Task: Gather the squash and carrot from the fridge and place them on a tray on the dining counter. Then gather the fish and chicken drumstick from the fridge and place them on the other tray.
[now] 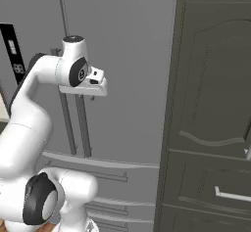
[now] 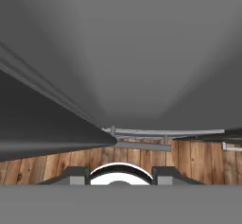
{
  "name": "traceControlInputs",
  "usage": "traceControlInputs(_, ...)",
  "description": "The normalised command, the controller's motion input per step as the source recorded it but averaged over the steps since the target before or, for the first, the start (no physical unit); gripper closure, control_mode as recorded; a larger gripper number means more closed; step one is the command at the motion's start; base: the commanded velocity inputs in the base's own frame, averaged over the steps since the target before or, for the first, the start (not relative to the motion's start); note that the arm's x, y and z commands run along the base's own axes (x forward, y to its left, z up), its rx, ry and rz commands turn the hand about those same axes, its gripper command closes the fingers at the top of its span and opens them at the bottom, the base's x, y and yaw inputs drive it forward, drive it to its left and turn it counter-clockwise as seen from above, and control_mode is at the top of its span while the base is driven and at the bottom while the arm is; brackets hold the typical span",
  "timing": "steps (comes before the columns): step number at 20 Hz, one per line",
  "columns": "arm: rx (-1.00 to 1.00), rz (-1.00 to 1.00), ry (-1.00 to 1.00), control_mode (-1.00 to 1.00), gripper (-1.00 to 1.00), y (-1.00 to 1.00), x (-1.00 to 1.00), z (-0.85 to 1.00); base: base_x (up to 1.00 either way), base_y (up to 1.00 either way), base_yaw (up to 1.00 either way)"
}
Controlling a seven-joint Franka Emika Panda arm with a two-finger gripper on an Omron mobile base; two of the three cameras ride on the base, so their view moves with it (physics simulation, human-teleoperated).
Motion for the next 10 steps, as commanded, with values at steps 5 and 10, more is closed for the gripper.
traceControlInputs(5,0.00,0.00,-0.16,-1.00,-1.00,0.05,-0.30,-0.08,0.00,0.00,0.00)
traceControlInputs(10,-0.01,-0.04,-0.54,-1.00,-1.00,0.20,-0.67,0.00,0.00,0.00,0.00)
